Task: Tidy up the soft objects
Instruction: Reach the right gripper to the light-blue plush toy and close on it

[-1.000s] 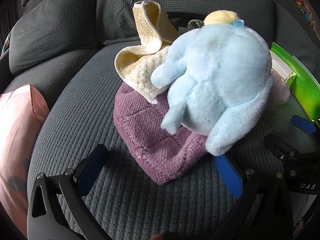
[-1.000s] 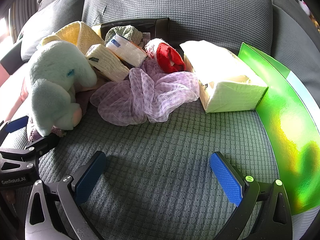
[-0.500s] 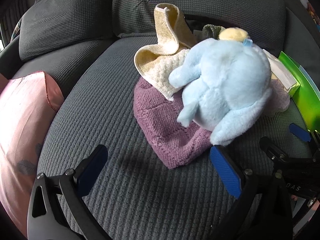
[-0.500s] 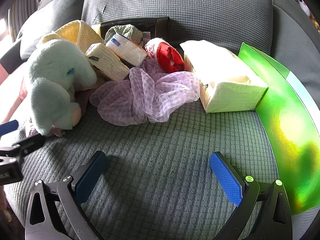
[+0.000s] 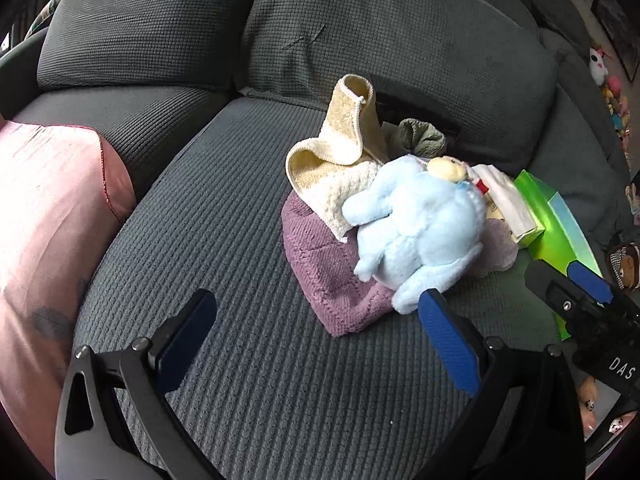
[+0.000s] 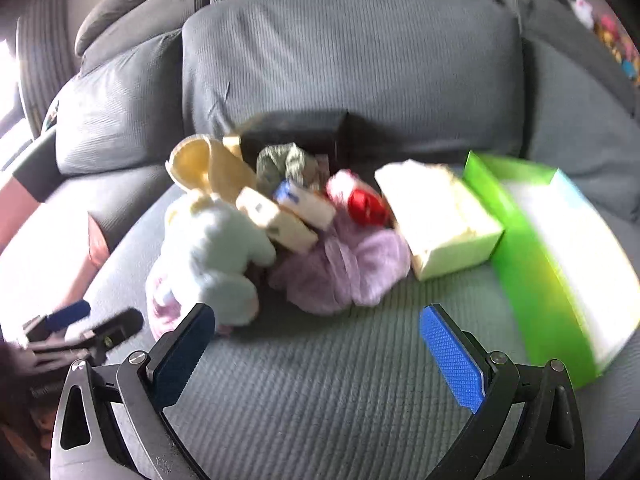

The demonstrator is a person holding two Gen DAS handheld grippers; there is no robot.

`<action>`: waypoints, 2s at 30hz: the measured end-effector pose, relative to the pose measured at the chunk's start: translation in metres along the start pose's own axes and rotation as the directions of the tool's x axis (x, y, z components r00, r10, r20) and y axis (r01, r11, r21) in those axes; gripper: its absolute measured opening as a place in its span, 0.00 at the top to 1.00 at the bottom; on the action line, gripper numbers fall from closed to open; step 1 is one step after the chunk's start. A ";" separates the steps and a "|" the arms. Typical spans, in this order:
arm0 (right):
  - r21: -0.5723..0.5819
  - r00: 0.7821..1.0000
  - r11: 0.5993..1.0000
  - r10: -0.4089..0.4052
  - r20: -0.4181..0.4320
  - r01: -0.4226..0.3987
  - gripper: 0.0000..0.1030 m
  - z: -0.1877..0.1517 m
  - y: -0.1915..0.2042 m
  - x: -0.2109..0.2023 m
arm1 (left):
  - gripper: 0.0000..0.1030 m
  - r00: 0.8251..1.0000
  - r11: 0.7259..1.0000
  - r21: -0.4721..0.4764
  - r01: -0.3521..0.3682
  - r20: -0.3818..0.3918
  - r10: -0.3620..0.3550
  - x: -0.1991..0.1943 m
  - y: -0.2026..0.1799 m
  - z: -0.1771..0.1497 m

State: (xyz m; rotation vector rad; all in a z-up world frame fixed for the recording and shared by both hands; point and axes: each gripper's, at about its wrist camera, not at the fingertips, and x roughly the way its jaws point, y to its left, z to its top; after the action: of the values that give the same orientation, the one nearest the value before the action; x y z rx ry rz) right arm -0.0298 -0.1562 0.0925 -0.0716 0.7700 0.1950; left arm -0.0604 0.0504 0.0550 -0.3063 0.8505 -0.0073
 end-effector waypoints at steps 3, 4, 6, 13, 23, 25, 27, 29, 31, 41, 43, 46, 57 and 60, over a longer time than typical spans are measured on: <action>-0.004 1.000 1.000 0.011 0.016 -0.011 0.00 0.019 0.017 -0.013 | 0.04 0.999 1.000 -0.002 0.027 0.037 -0.027 -0.008 0.000 0.001; -0.005 1.000 1.000 0.015 0.015 -0.015 0.00 0.025 0.022 -0.015 | 0.04 0.998 1.000 0.005 0.025 0.050 -0.026 -0.010 -0.001 0.001; 0.008 0.999 1.000 0.008 0.034 -0.009 0.00 0.040 0.030 -0.021 | 0.05 0.998 1.000 0.021 0.022 0.063 -0.023 -0.011 -0.004 0.002; 0.116 0.987 0.983 0.134 0.084 -0.143 0.00 0.064 0.031 -0.021 | 0.13 0.997 0.998 -0.028 0.053 0.059 -0.051 -0.005 0.006 0.010; 0.064 0.975 0.974 0.216 0.055 -0.219 0.00 0.037 0.042 -0.002 | 0.19 0.994 0.994 -0.071 0.085 0.069 -0.080 -0.009 0.014 0.009; 0.052 0.975 0.975 0.215 0.048 -0.217 0.00 0.035 0.044 -0.001 | 0.19 0.994 0.995 -0.060 0.085 0.072 -0.081 -0.011 0.013 0.008; 0.044 0.975 0.974 0.219 0.045 -0.221 0.00 0.034 0.046 -0.003 | 0.19 0.994 0.997 -0.040 0.072 0.083 -0.069 -0.013 0.011 0.007; 0.054 0.973 0.972 0.228 0.043 -0.230 0.03 0.033 0.045 -0.004 | 0.20 0.994 0.997 -0.033 0.074 0.088 -0.071 -0.015 0.010 0.007; 0.068 0.968 0.966 0.246 0.046 -0.249 0.09 0.033 0.043 -0.004 | 0.21 0.993 0.995 -0.038 0.091 0.082 -0.088 -0.014 0.011 0.007; 0.162 0.953 0.940 0.303 0.015 -0.301 0.14 0.034 0.028 0.013 | 0.24 0.982 0.979 -0.076 0.191 0.030 -0.189 -0.004 0.008 0.014; 0.205 0.945 0.925 0.327 0.003 -0.320 0.14 0.034 0.023 0.021 | 0.24 0.980 0.978 -0.059 0.199 0.012 -0.198 0.000 0.000 0.016; 0.224 0.941 0.920 0.336 -0.026 -0.322 0.13 0.034 0.022 0.034 | 0.27 0.974 0.975 -0.019 0.222 -0.029 -0.223 0.010 -0.013 0.022; 0.347 0.871 0.841 0.478 -0.116 -0.415 0.35 0.037 0.007 0.087 | 0.41 0.961 0.965 0.056 0.257 -0.116 -0.250 0.046 -0.050 0.037; 0.414 0.831 0.795 0.537 -0.144 -0.442 0.35 0.033 0.002 0.103 | 0.43 0.971 0.963 0.142 0.231 -0.089 -0.220 0.046 -0.062 0.035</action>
State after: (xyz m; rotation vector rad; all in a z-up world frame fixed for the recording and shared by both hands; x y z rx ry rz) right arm 0.0648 -0.1344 0.0445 0.4796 1.0654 0.5483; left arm 0.0029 -0.0055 0.0598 -0.2597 0.8780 -0.2962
